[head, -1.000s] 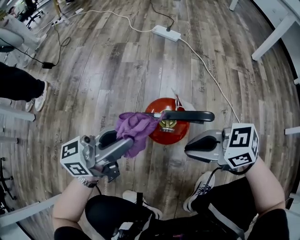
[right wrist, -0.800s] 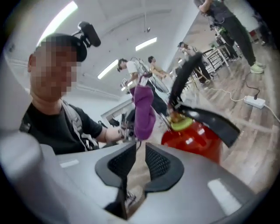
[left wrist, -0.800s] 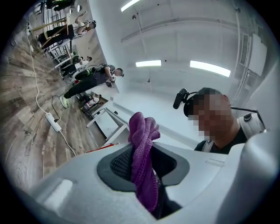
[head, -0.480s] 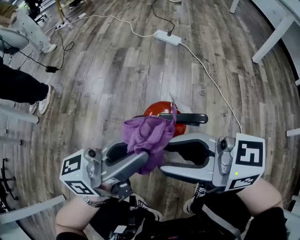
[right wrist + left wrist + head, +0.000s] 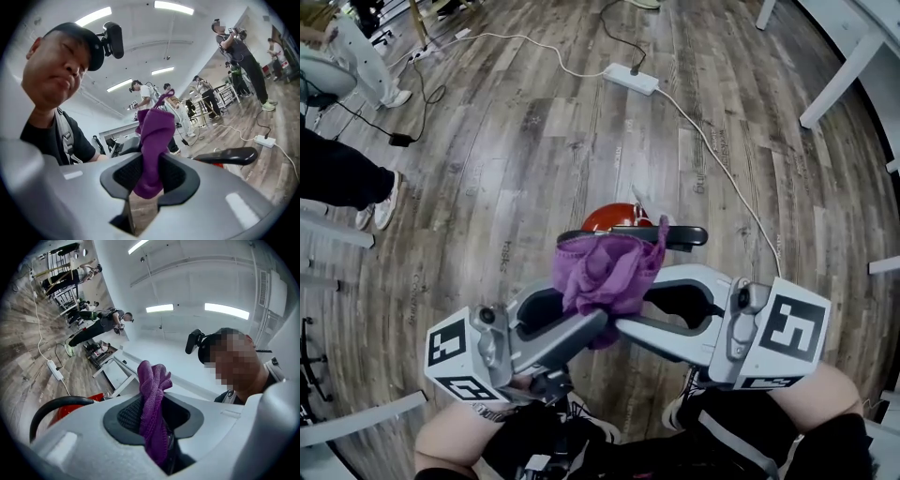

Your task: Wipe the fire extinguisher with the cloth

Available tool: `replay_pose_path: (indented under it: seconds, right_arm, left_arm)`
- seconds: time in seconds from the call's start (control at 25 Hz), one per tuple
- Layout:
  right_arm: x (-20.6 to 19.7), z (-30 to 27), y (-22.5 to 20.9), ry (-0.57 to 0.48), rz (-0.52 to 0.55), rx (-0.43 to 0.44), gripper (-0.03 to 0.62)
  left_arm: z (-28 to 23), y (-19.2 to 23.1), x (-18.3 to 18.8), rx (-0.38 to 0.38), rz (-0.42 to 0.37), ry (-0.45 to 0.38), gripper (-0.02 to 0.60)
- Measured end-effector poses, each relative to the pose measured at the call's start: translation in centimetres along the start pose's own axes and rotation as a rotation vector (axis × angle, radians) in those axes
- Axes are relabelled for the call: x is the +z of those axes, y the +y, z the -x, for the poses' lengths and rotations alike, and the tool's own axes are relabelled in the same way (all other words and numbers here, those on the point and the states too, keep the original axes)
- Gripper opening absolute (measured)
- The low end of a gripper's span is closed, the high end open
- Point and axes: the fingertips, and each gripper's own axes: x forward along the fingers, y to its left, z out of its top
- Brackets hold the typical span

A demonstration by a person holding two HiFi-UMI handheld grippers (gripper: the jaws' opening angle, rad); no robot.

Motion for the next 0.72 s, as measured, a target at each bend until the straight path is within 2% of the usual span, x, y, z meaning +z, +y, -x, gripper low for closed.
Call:
replay_pose_path:
  seconds: [0.16,0.32,0.4,0.56,0.72]
  right_arm:
    - [0.9,2.0,-1.4,-0.038,-0.005,-0.04,0.083]
    - [4.6,5.0,-2.6,-0.155,-0.082,-0.095,0.078]
    - [6.5,6.6,-3.2,-0.194,-0.075,-0.116,0.078]
    - [7.8,9.5,-5.1,-0.157,-0.018,-0.159,0.078]
    - [7.6,11.8,-7.4,-0.142,-0.054,-0.19,0.077]
  left_arm:
    - [1.0,0.2,0.4,-0.006,-0.034,-0.022,0.112]
    - [2.1,1.1,1.2,0.021,-0.055,-0.035,0.079]
    - [2.3,1.4,1.1,0.029,-0.071,-0.015,-0.002]
    - [2.1,1.3,-0.1,-0.004,-0.078,0.043,-0.003]
    - [2.0,2.0,-2.1,0.018,-0.159,0.142,-0.003]
